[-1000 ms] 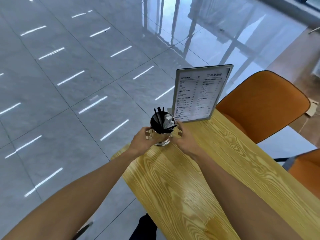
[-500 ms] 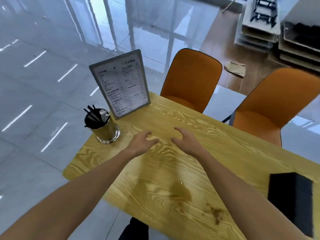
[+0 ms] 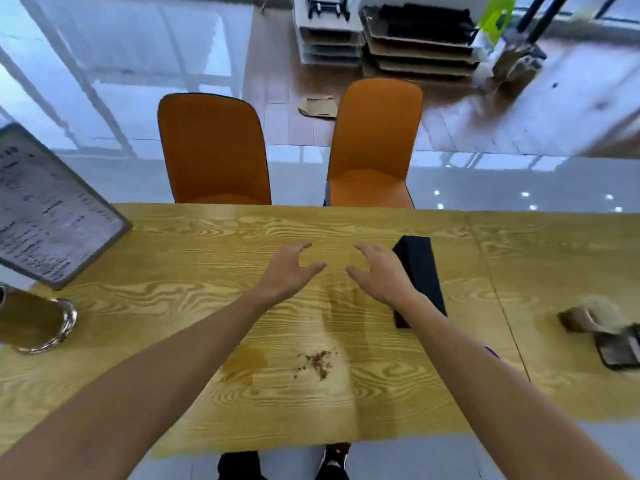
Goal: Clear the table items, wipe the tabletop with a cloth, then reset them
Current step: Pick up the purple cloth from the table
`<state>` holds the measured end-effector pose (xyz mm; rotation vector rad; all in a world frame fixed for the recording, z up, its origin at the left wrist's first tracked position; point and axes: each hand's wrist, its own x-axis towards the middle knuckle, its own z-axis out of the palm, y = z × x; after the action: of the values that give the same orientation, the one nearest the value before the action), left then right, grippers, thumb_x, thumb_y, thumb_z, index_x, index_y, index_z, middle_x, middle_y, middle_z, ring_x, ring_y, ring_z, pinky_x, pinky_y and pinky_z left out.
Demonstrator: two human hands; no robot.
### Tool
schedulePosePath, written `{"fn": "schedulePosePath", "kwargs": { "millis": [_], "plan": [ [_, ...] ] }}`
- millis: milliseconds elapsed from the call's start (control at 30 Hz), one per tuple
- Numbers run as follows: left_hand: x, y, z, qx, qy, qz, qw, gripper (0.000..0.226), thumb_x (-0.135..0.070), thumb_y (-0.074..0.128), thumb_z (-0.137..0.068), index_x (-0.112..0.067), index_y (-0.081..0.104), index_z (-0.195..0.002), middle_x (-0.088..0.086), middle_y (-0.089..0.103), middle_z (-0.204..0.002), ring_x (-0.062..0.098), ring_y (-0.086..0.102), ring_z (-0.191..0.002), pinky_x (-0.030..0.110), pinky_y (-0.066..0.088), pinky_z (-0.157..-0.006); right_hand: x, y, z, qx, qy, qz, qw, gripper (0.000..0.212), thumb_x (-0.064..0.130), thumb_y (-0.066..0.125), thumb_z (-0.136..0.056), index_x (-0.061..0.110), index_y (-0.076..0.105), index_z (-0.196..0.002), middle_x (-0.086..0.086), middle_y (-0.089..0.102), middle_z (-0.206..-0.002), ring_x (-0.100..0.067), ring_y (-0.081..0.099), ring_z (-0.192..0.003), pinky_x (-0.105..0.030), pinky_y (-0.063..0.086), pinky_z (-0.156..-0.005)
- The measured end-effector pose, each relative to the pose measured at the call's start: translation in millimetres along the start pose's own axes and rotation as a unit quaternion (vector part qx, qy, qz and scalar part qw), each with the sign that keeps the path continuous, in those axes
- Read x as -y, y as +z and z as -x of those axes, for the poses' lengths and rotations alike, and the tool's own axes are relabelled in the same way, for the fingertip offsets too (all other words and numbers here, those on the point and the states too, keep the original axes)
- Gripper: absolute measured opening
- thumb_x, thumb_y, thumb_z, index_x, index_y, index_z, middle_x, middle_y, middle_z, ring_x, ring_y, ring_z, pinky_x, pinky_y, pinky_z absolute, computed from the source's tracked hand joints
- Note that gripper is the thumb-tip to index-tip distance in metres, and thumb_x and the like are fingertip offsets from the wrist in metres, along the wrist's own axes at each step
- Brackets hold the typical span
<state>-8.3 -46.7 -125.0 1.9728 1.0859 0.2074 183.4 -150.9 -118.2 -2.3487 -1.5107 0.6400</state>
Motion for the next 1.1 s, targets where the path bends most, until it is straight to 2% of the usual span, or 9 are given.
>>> {"fn": "schedulePosePath", "kwargs": {
  "millis": [167,300,367,433,567,633,767,933,1100],
  "plan": [
    [-53,70,-16,0.055,0.030,-0.002,0.998,0.067,-0.047,0.065,-0.095,-0.015,0.044,-0.150,0.005,0.048,-0.152,0.025,0.047,-0.137,0.040,0.043,-0.110,-76,-21,38,-0.043,0.072,-0.025,0.996,0.068,0.046,0.062,-0.094,0.019,0.040,-0.152,-0.009,0.039,-0.158,-0.025,0.027,-0.148,-0.047,0.027,-0.120],
    [-80,120,-19,0.086,0.026,0.001,0.996,0.065,-0.047,0.065,-0.094,-0.016,0.045,-0.148,0.005,0.050,-0.151,0.023,0.050,-0.135,0.037,0.044,-0.109,-126,-26,59,-0.052,0.130,-0.078,0.987,0.072,0.042,0.066,-0.091,0.019,0.036,-0.152,-0.006,0.041,-0.154,-0.026,0.036,-0.142,-0.048,0.037,-0.114],
    [-89,139,-20,0.099,0.013,0.008,0.995,0.065,-0.045,0.066,-0.094,-0.016,0.046,-0.148,0.006,0.051,-0.150,0.023,0.052,-0.133,0.037,0.046,-0.108,-145,-25,66,-0.054,0.150,-0.116,0.980,0.072,0.041,0.067,-0.091,0.018,0.035,-0.152,-0.005,0.043,-0.150,-0.024,0.039,-0.138,-0.039,0.041,-0.107],
    [-96,155,-21,0.110,0.003,0.022,0.994,0.065,-0.043,0.066,-0.094,-0.015,0.045,-0.149,0.008,0.050,-0.150,0.024,0.053,-0.133,0.038,0.046,-0.108,-161,-24,71,-0.050,0.158,-0.138,0.976,0.072,0.040,0.068,-0.091,0.019,0.035,-0.151,-0.005,0.043,-0.150,-0.024,0.037,-0.139,-0.031,0.035,-0.102],
    [-107,175,-23,0.120,-0.014,0.018,0.993,0.064,-0.039,0.067,-0.095,-0.012,0.046,-0.148,0.010,0.052,-0.148,0.026,0.056,-0.130,0.040,0.048,-0.106,-184,-23,74,-0.041,0.171,-0.155,0.972,0.078,0.039,0.068,-0.092,0.014,0.029,-0.154,-0.009,0.036,-0.157,-0.024,0.033,-0.144,-0.035,0.033,-0.109],
    [-109,182,-22,0.087,-0.022,0.004,0.996,0.054,-0.038,0.067,-0.094,-0.013,0.055,-0.139,0.009,0.060,-0.137,0.024,0.060,-0.121,0.041,0.052,-0.101,-191,-24,75,-0.041,0.174,-0.160,0.971,0.078,0.038,0.068,-0.091,0.014,0.030,-0.155,-0.009,0.036,-0.157,-0.024,0.035,-0.143,-0.035,0.035,-0.108],
    [-116,195,-13,0.038,0.006,-0.073,0.997,0.021,-0.044,0.067,-0.090,-0.023,0.066,-0.092,-0.007,0.069,-0.088,0.010,0.065,-0.080,0.031,0.056,-0.069,-206,-25,83,-0.053,0.198,-0.172,0.964,0.074,0.037,0.068,-0.091,0.014,0.033,-0.153,-0.010,0.039,-0.154,-0.025,0.037,-0.141,-0.036,0.036,-0.107],
    [-124,231,9,0.189,0.036,-0.067,0.979,0.028,-0.047,0.065,-0.091,-0.021,0.075,-0.086,-0.010,0.071,-0.080,0.007,0.066,-0.076,0.029,0.054,-0.066,-243,-15,116,-0.035,0.254,-0.145,0.956,0.064,0.032,0.063,-0.094,0.016,0.037,-0.151,-0.012,0.042,-0.152,-0.028,0.041,-0.137,-0.044,0.040,-0.110],
    [-133,285,28,0.338,0.011,-0.058,0.939,0.046,-0.045,0.068,-0.089,-0.014,0.068,-0.123,0.000,0.072,-0.109,0.010,0.067,-0.096,0.031,0.057,-0.085,-286,2,156,0.040,0.316,-0.062,0.946,0.067,0.019,0.059,-0.091,0.019,0.034,-0.154,-0.013,0.036,-0.156,-0.034,0.034,-0.142,-0.049,0.035,-0.114]
  ]
}}
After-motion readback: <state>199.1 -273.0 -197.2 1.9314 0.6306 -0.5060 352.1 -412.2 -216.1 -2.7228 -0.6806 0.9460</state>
